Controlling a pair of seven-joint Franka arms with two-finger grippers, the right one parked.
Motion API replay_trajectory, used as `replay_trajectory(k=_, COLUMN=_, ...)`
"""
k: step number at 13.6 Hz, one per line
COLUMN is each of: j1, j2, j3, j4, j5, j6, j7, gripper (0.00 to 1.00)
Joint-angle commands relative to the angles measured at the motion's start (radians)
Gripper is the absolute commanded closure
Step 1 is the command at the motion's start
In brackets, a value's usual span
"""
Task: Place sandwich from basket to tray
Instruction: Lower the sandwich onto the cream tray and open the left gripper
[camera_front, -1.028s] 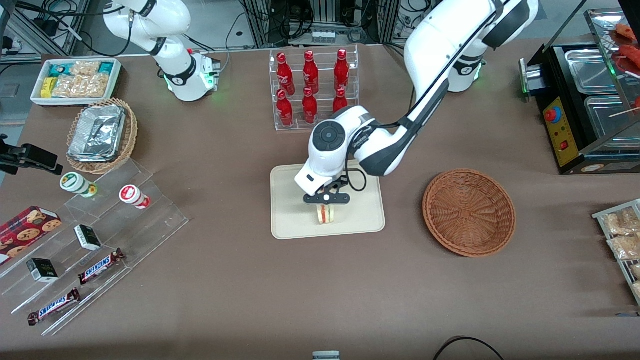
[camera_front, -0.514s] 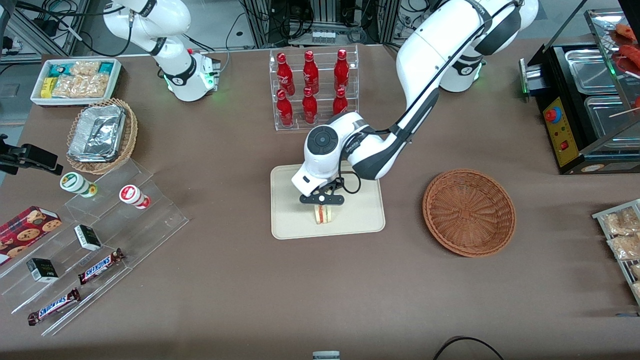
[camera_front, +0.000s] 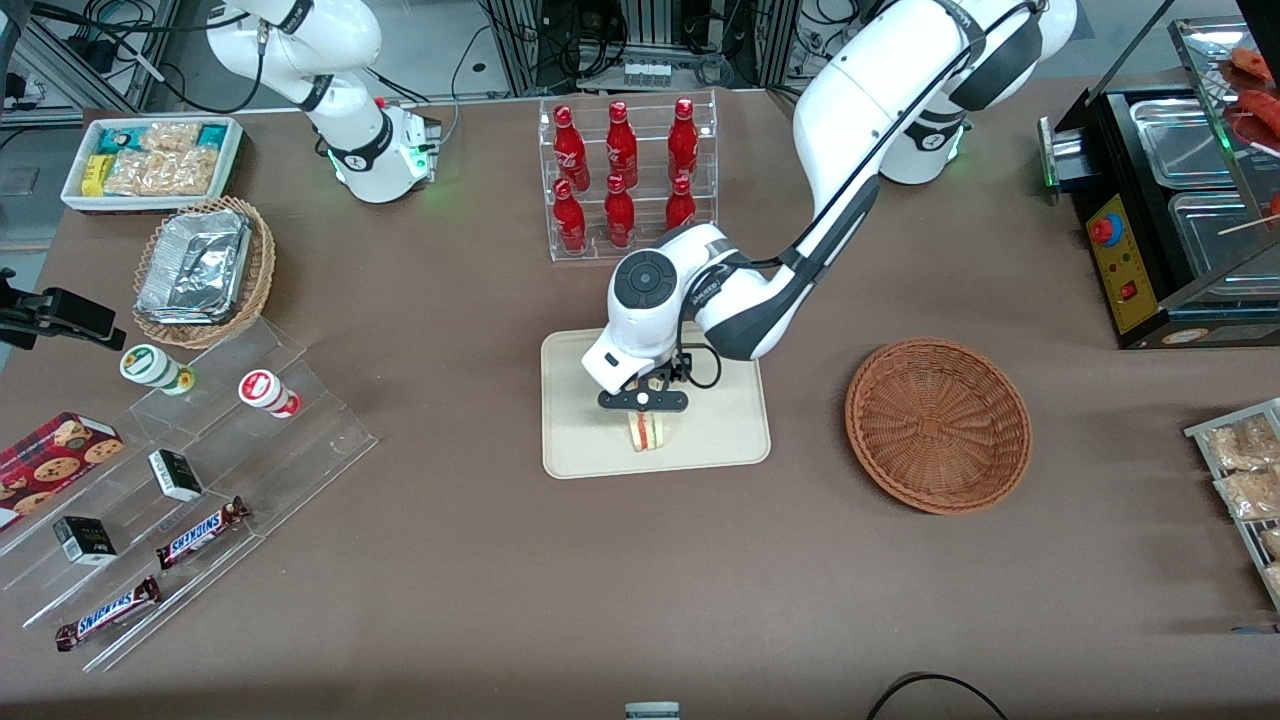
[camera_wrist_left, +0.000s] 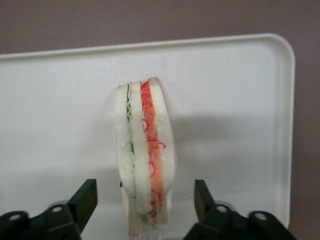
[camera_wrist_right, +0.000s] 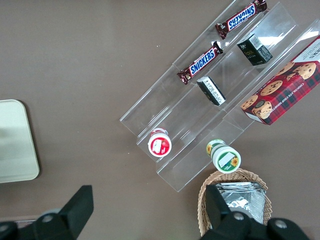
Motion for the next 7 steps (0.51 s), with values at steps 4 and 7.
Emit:
replay_trajectory(k=4, j1=0.051, j2=-0.208, j3=0.009, j4=0.009, j5=-0.021, j6=-0.159, j7=-0.061, gripper=0.0)
replay_trajectory(k=7, j1=0.128, j2=-0.323, j3=0.009, j4=0.006, j5=-0.04, j6=-0.257, j7=-0.092, gripper=0.0)
